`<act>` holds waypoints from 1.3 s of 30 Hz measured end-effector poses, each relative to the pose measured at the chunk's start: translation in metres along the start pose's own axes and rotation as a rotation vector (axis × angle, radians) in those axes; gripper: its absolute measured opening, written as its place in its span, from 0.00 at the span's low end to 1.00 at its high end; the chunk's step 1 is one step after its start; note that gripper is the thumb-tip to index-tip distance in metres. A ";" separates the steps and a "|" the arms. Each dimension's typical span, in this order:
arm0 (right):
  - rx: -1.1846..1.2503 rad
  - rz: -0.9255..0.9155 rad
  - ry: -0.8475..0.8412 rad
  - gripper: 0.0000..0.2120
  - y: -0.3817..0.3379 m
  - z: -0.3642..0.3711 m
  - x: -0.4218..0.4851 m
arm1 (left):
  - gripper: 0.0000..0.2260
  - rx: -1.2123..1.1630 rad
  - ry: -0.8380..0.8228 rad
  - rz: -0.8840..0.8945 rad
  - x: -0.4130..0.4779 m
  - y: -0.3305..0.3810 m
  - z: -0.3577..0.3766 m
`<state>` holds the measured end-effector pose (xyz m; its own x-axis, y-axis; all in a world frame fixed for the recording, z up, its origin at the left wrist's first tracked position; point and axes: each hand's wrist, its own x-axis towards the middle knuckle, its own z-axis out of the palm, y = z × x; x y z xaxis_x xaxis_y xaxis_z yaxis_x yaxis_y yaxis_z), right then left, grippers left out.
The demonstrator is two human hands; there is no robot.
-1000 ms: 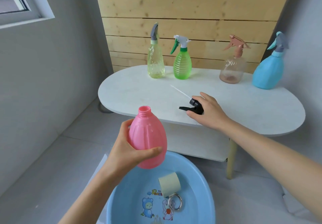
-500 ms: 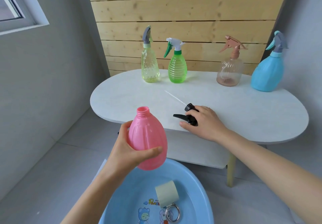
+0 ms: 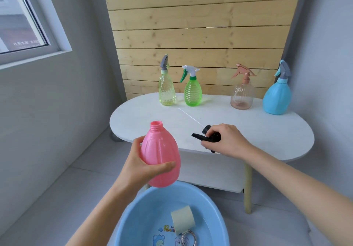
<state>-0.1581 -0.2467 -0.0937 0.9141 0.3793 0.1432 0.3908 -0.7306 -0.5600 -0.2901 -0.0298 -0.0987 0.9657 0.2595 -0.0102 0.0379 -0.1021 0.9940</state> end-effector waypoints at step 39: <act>0.425 -0.208 -0.029 0.04 -0.125 -0.132 -0.117 | 0.45 0.134 0.030 0.069 -0.081 0.035 -0.034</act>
<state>-0.2995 -0.2749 0.0674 0.8153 0.5131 0.2682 0.4811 -0.3425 -0.8070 -0.3760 -0.0220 -0.0597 0.9591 0.2758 0.0633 0.0072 -0.2474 0.9689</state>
